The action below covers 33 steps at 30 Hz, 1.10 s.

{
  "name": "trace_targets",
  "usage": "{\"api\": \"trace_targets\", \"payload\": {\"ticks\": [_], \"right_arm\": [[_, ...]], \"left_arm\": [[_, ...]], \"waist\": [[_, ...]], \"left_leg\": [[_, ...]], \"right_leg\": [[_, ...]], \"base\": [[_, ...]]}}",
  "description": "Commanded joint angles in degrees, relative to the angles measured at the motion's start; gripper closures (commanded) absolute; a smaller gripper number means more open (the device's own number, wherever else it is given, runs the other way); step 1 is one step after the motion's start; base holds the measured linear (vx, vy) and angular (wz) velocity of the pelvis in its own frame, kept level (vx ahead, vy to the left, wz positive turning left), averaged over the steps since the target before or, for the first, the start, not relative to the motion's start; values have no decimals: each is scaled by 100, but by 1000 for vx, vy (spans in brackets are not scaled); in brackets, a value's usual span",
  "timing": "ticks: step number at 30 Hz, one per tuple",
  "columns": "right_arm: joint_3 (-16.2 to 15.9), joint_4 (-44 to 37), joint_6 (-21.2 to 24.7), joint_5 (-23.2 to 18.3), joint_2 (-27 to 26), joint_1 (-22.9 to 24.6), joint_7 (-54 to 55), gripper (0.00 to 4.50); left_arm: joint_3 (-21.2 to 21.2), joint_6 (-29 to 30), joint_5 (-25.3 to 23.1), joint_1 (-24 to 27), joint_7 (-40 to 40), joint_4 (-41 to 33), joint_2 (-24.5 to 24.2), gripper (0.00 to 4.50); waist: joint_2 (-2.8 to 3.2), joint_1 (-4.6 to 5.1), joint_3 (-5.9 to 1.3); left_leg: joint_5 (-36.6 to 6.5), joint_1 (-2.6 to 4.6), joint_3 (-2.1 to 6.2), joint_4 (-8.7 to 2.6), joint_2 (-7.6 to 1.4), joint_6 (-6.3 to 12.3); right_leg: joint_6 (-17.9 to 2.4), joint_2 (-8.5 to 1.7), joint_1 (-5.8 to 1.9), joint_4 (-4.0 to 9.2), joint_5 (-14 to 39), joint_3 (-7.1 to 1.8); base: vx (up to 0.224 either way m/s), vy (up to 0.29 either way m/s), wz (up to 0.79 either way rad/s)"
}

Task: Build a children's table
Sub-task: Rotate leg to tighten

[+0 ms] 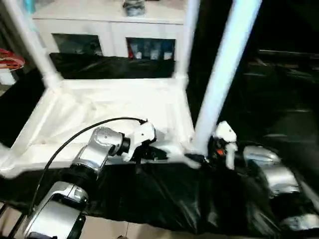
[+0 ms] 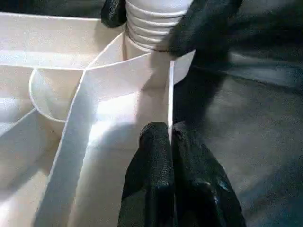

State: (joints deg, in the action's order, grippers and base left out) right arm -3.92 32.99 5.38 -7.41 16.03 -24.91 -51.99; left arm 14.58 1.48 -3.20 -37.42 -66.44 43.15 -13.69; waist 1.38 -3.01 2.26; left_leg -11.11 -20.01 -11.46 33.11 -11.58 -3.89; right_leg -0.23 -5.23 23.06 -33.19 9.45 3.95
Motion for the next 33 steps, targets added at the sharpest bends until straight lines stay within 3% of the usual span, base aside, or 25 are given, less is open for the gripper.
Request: {"api": "trace_targets", "payload": {"ticks": [1,4,7,10,11,13,16,20,22,23,26,33], "right_arm": [[-105,562,63,198,-492,-212,1011,175],[74,926,96,223,-796,-424,1839,176],[233,1272,-5,284,-1106,-639,2682,176],[274,1450,-228,360,-1272,-758,2996,176],[239,1530,-411,428,-1334,-808,2947,141],[229,1504,-531,423,-1358,-804,2773,106],[264,1440,-530,268,-1320,-779,2424,94],[66,1223,-563,265,-1045,-663,1720,54],[23,1170,-566,264,-965,-632,1553,54],[23,1170,-566,264,-965,-632,1553,54],[-108,912,-546,214,-571,-490,721,54],[-466,52,-420,-4,119,-49,-940,54]], "left_arm": [[159,107,-37,-250,585,55,601,450],[62,280,-87,-412,1223,197,902,450],[-19,381,-125,-546,1798,318,1144,450],[40,264,-176,-523,1763,289,1185,450],[57,204,-214,-491,1706,273,1178,450],[67,124,-207,-438,1579,232,1136,450],[90,37,-199,-384,1460,191,1049,450],[122,-128,-126,-304,1163,122,883,450],[137,-164,-109,-274,1037,87,840,450],[137,-164,-109,-274,1037,87,840,450],[194,-171,1,-127,399,-114,605,450],[235,-249,185,35,-461,-342,182,450]], "waist": [[-46,33,-278],[-53,81,-275],[-54,87,-298],[-42,100,-305],[-36,94,-307],[-51,97,-315],[-48,98,-312],[-48,106,-319],[-53,83,-330],[-52,91,-331],[-47,40,-337],[-41,-60,-322]], "left_leg": [[-1608,45,114,-417,-134,17],[-1698,56,114,-409,-120,14],[-1553,19,99,-399,-114,184],[-1498,-8,111,-406,-111,168],[-1518,1,106,-400,-116,214],[-1468,-17,103,-400,-119,263],[-1471,-20,100,-401,-124,335],[-1388,-29,94,-388,-131,394],[-1290,-16,85,-374,-139,449],[-1205,-43,87,-375,-141,478],[-1035,-37,69,-356,-164,583],[-1175,-14,51,-363,-195,584]], "right_leg": [[-1044,-314,-217,474,2521,-191],[-1015,-299,-203,498,2557,-186],[-1059,-290,-217,484,2232,-203],[-1086,-299,-235,469,2139,-191],[-1115,-297,-230,464,2039,-192],[-1159,-290,-254,440,1866,-195],[-1231,-293,-262,427,1750,-197],[-1284,-298,-275,410,1637,-199],[-1351,-303,-276,391,1433,-209],[-1394,-298,-291,367,1316,-204],[-1520,-288,-301,328,1001,-201],[-1531,-292,-286,323,1113,-205]], "base": [[0,0,0],[0,0,0],[0,0,0],[0,0,0],[0,0,0],[0,0,0],[0,0,0],[0,0,0],[0,0,0],[0,0,0],[0,0,0],[0,0,0]]}}
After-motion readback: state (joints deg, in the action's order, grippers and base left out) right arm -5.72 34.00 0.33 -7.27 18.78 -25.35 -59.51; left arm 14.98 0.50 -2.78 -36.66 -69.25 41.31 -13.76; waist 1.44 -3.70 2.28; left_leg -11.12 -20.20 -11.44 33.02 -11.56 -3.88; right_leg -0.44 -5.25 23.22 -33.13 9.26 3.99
